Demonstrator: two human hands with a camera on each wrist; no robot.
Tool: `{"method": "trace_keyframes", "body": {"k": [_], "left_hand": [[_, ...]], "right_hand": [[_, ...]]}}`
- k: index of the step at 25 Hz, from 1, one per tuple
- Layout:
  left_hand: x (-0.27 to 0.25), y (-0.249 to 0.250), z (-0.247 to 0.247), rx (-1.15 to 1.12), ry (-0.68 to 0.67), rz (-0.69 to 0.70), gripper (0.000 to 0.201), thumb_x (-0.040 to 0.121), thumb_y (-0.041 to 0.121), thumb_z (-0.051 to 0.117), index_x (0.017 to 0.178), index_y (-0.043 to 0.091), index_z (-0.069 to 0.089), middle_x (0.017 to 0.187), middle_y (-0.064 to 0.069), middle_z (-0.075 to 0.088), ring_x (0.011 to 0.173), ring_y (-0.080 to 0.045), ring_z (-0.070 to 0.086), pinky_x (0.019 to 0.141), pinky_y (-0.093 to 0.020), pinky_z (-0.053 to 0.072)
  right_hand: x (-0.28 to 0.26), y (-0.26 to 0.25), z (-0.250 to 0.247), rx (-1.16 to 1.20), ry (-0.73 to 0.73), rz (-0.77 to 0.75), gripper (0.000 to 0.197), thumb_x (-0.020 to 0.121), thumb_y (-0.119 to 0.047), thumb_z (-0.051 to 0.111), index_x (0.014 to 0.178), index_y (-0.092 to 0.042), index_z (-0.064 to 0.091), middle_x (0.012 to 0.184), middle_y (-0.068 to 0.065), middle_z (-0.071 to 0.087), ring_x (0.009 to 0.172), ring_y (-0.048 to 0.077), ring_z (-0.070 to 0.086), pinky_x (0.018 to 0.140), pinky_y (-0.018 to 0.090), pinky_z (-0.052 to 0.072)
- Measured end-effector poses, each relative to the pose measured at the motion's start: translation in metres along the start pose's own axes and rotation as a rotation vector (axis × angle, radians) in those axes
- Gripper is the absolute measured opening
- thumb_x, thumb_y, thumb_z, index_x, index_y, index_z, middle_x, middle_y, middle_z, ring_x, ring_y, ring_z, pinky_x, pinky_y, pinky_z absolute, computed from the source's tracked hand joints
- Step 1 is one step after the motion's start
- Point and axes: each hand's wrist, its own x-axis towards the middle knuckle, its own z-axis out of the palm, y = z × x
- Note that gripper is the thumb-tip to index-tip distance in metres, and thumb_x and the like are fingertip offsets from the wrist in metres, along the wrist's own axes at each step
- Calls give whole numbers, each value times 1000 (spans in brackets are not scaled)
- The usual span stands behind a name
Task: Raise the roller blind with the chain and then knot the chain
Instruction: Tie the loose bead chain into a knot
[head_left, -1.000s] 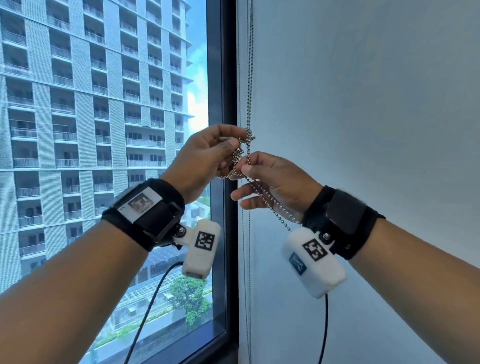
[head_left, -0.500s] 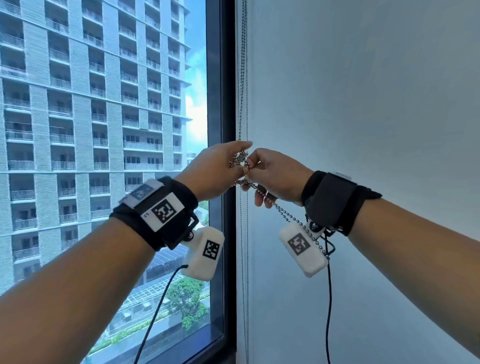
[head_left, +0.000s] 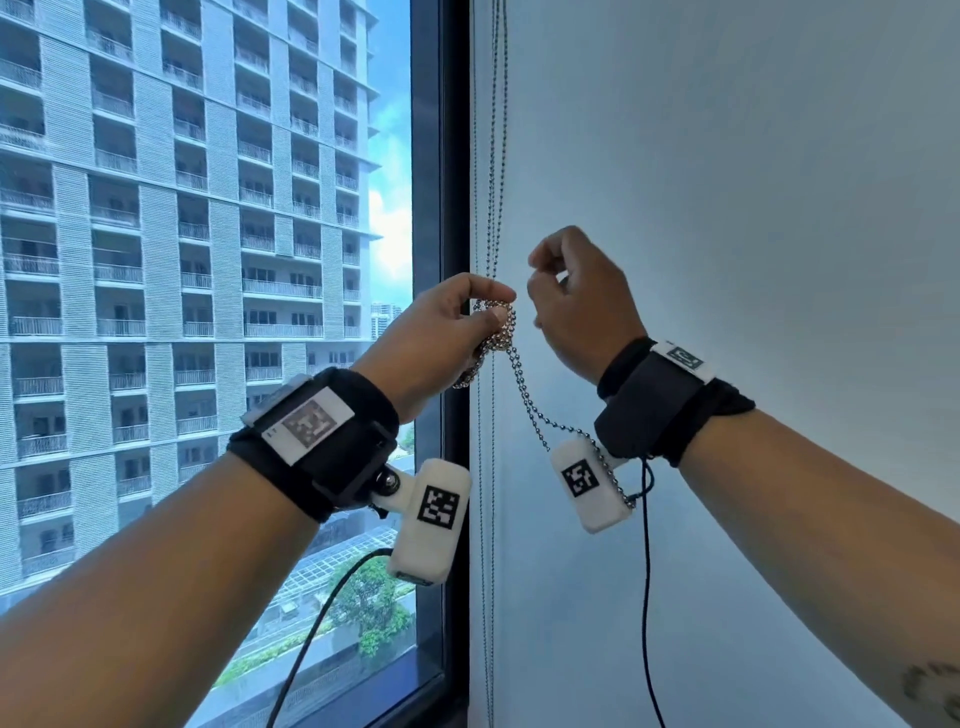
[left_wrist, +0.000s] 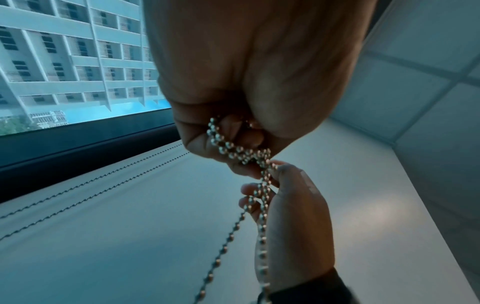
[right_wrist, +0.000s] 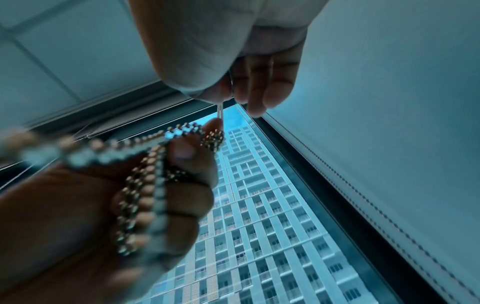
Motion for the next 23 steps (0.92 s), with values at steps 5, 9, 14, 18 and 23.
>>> {"method": "trace_keyframes", "body": {"k": [5, 9, 14, 18, 23], "left_hand": [[0, 7, 0, -26, -51, -19, 22, 94, 16, 52, 108, 24, 68, 75, -2, 59, 52, -11, 42, 47, -23, 32], [-3, 2, -1, -29, -96, -4, 27, 97, 11, 51, 117, 25, 63, 61, 7, 58, 50, -12, 39, 47, -24, 31], [-9, -14, -4, 89, -114, 105, 51, 98, 20, 60, 141, 33, 38, 78, 2, 57, 60, -7, 50, 58, -26, 46], [-5, -26, -12, -2, -67, 108, 65, 94, 13, 62, 148, 35, 32, 98, -10, 55, 65, -5, 57, 66, -26, 48], [-9, -31, -9, -117, -83, 110, 65, 94, 3, 61, 148, 29, 36, 97, -5, 56, 64, -7, 55, 60, -24, 47]], "right_hand": [[17, 0, -3, -119, 130, -185, 10, 85, -15, 51, 92, -10, 56, 89, 2, 60, 62, 9, 46, 61, 18, 38], [31, -1, -4, 23, 123, 55, 19, 90, -24, 51, 91, -7, 58, 84, 1, 63, 66, 19, 61, 63, 31, 49], [1, 3, 9, 400, -531, 447, 42, 88, -54, 64, 97, -13, 61, 85, 2, 66, 71, 15, 62, 63, 32, 50], [-6, 11, 16, 680, -528, 472, 17, 86, -15, 74, 99, -13, 64, 92, 11, 66, 77, 18, 64, 74, 35, 53], [-6, 17, 21, 894, -536, 557, 30, 78, 0, 71, 105, -11, 62, 112, 24, 62, 93, 31, 55, 77, 36, 42]]}}
